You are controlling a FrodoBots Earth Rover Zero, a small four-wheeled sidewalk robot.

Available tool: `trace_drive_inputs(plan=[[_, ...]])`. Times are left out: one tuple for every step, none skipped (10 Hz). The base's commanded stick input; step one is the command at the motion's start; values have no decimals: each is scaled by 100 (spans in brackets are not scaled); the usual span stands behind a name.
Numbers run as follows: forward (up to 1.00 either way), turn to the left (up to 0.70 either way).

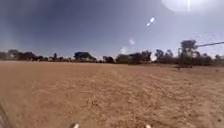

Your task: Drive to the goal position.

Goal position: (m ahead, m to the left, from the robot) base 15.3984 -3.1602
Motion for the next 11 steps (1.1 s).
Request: trace_drive_inputs(plan=[[45, 0], [45, 0], [45, 0], [45, 0], [45, 0], [45, 0], [45, 0], [45, 0], [45, 0], [45, 0], [45, 0]])
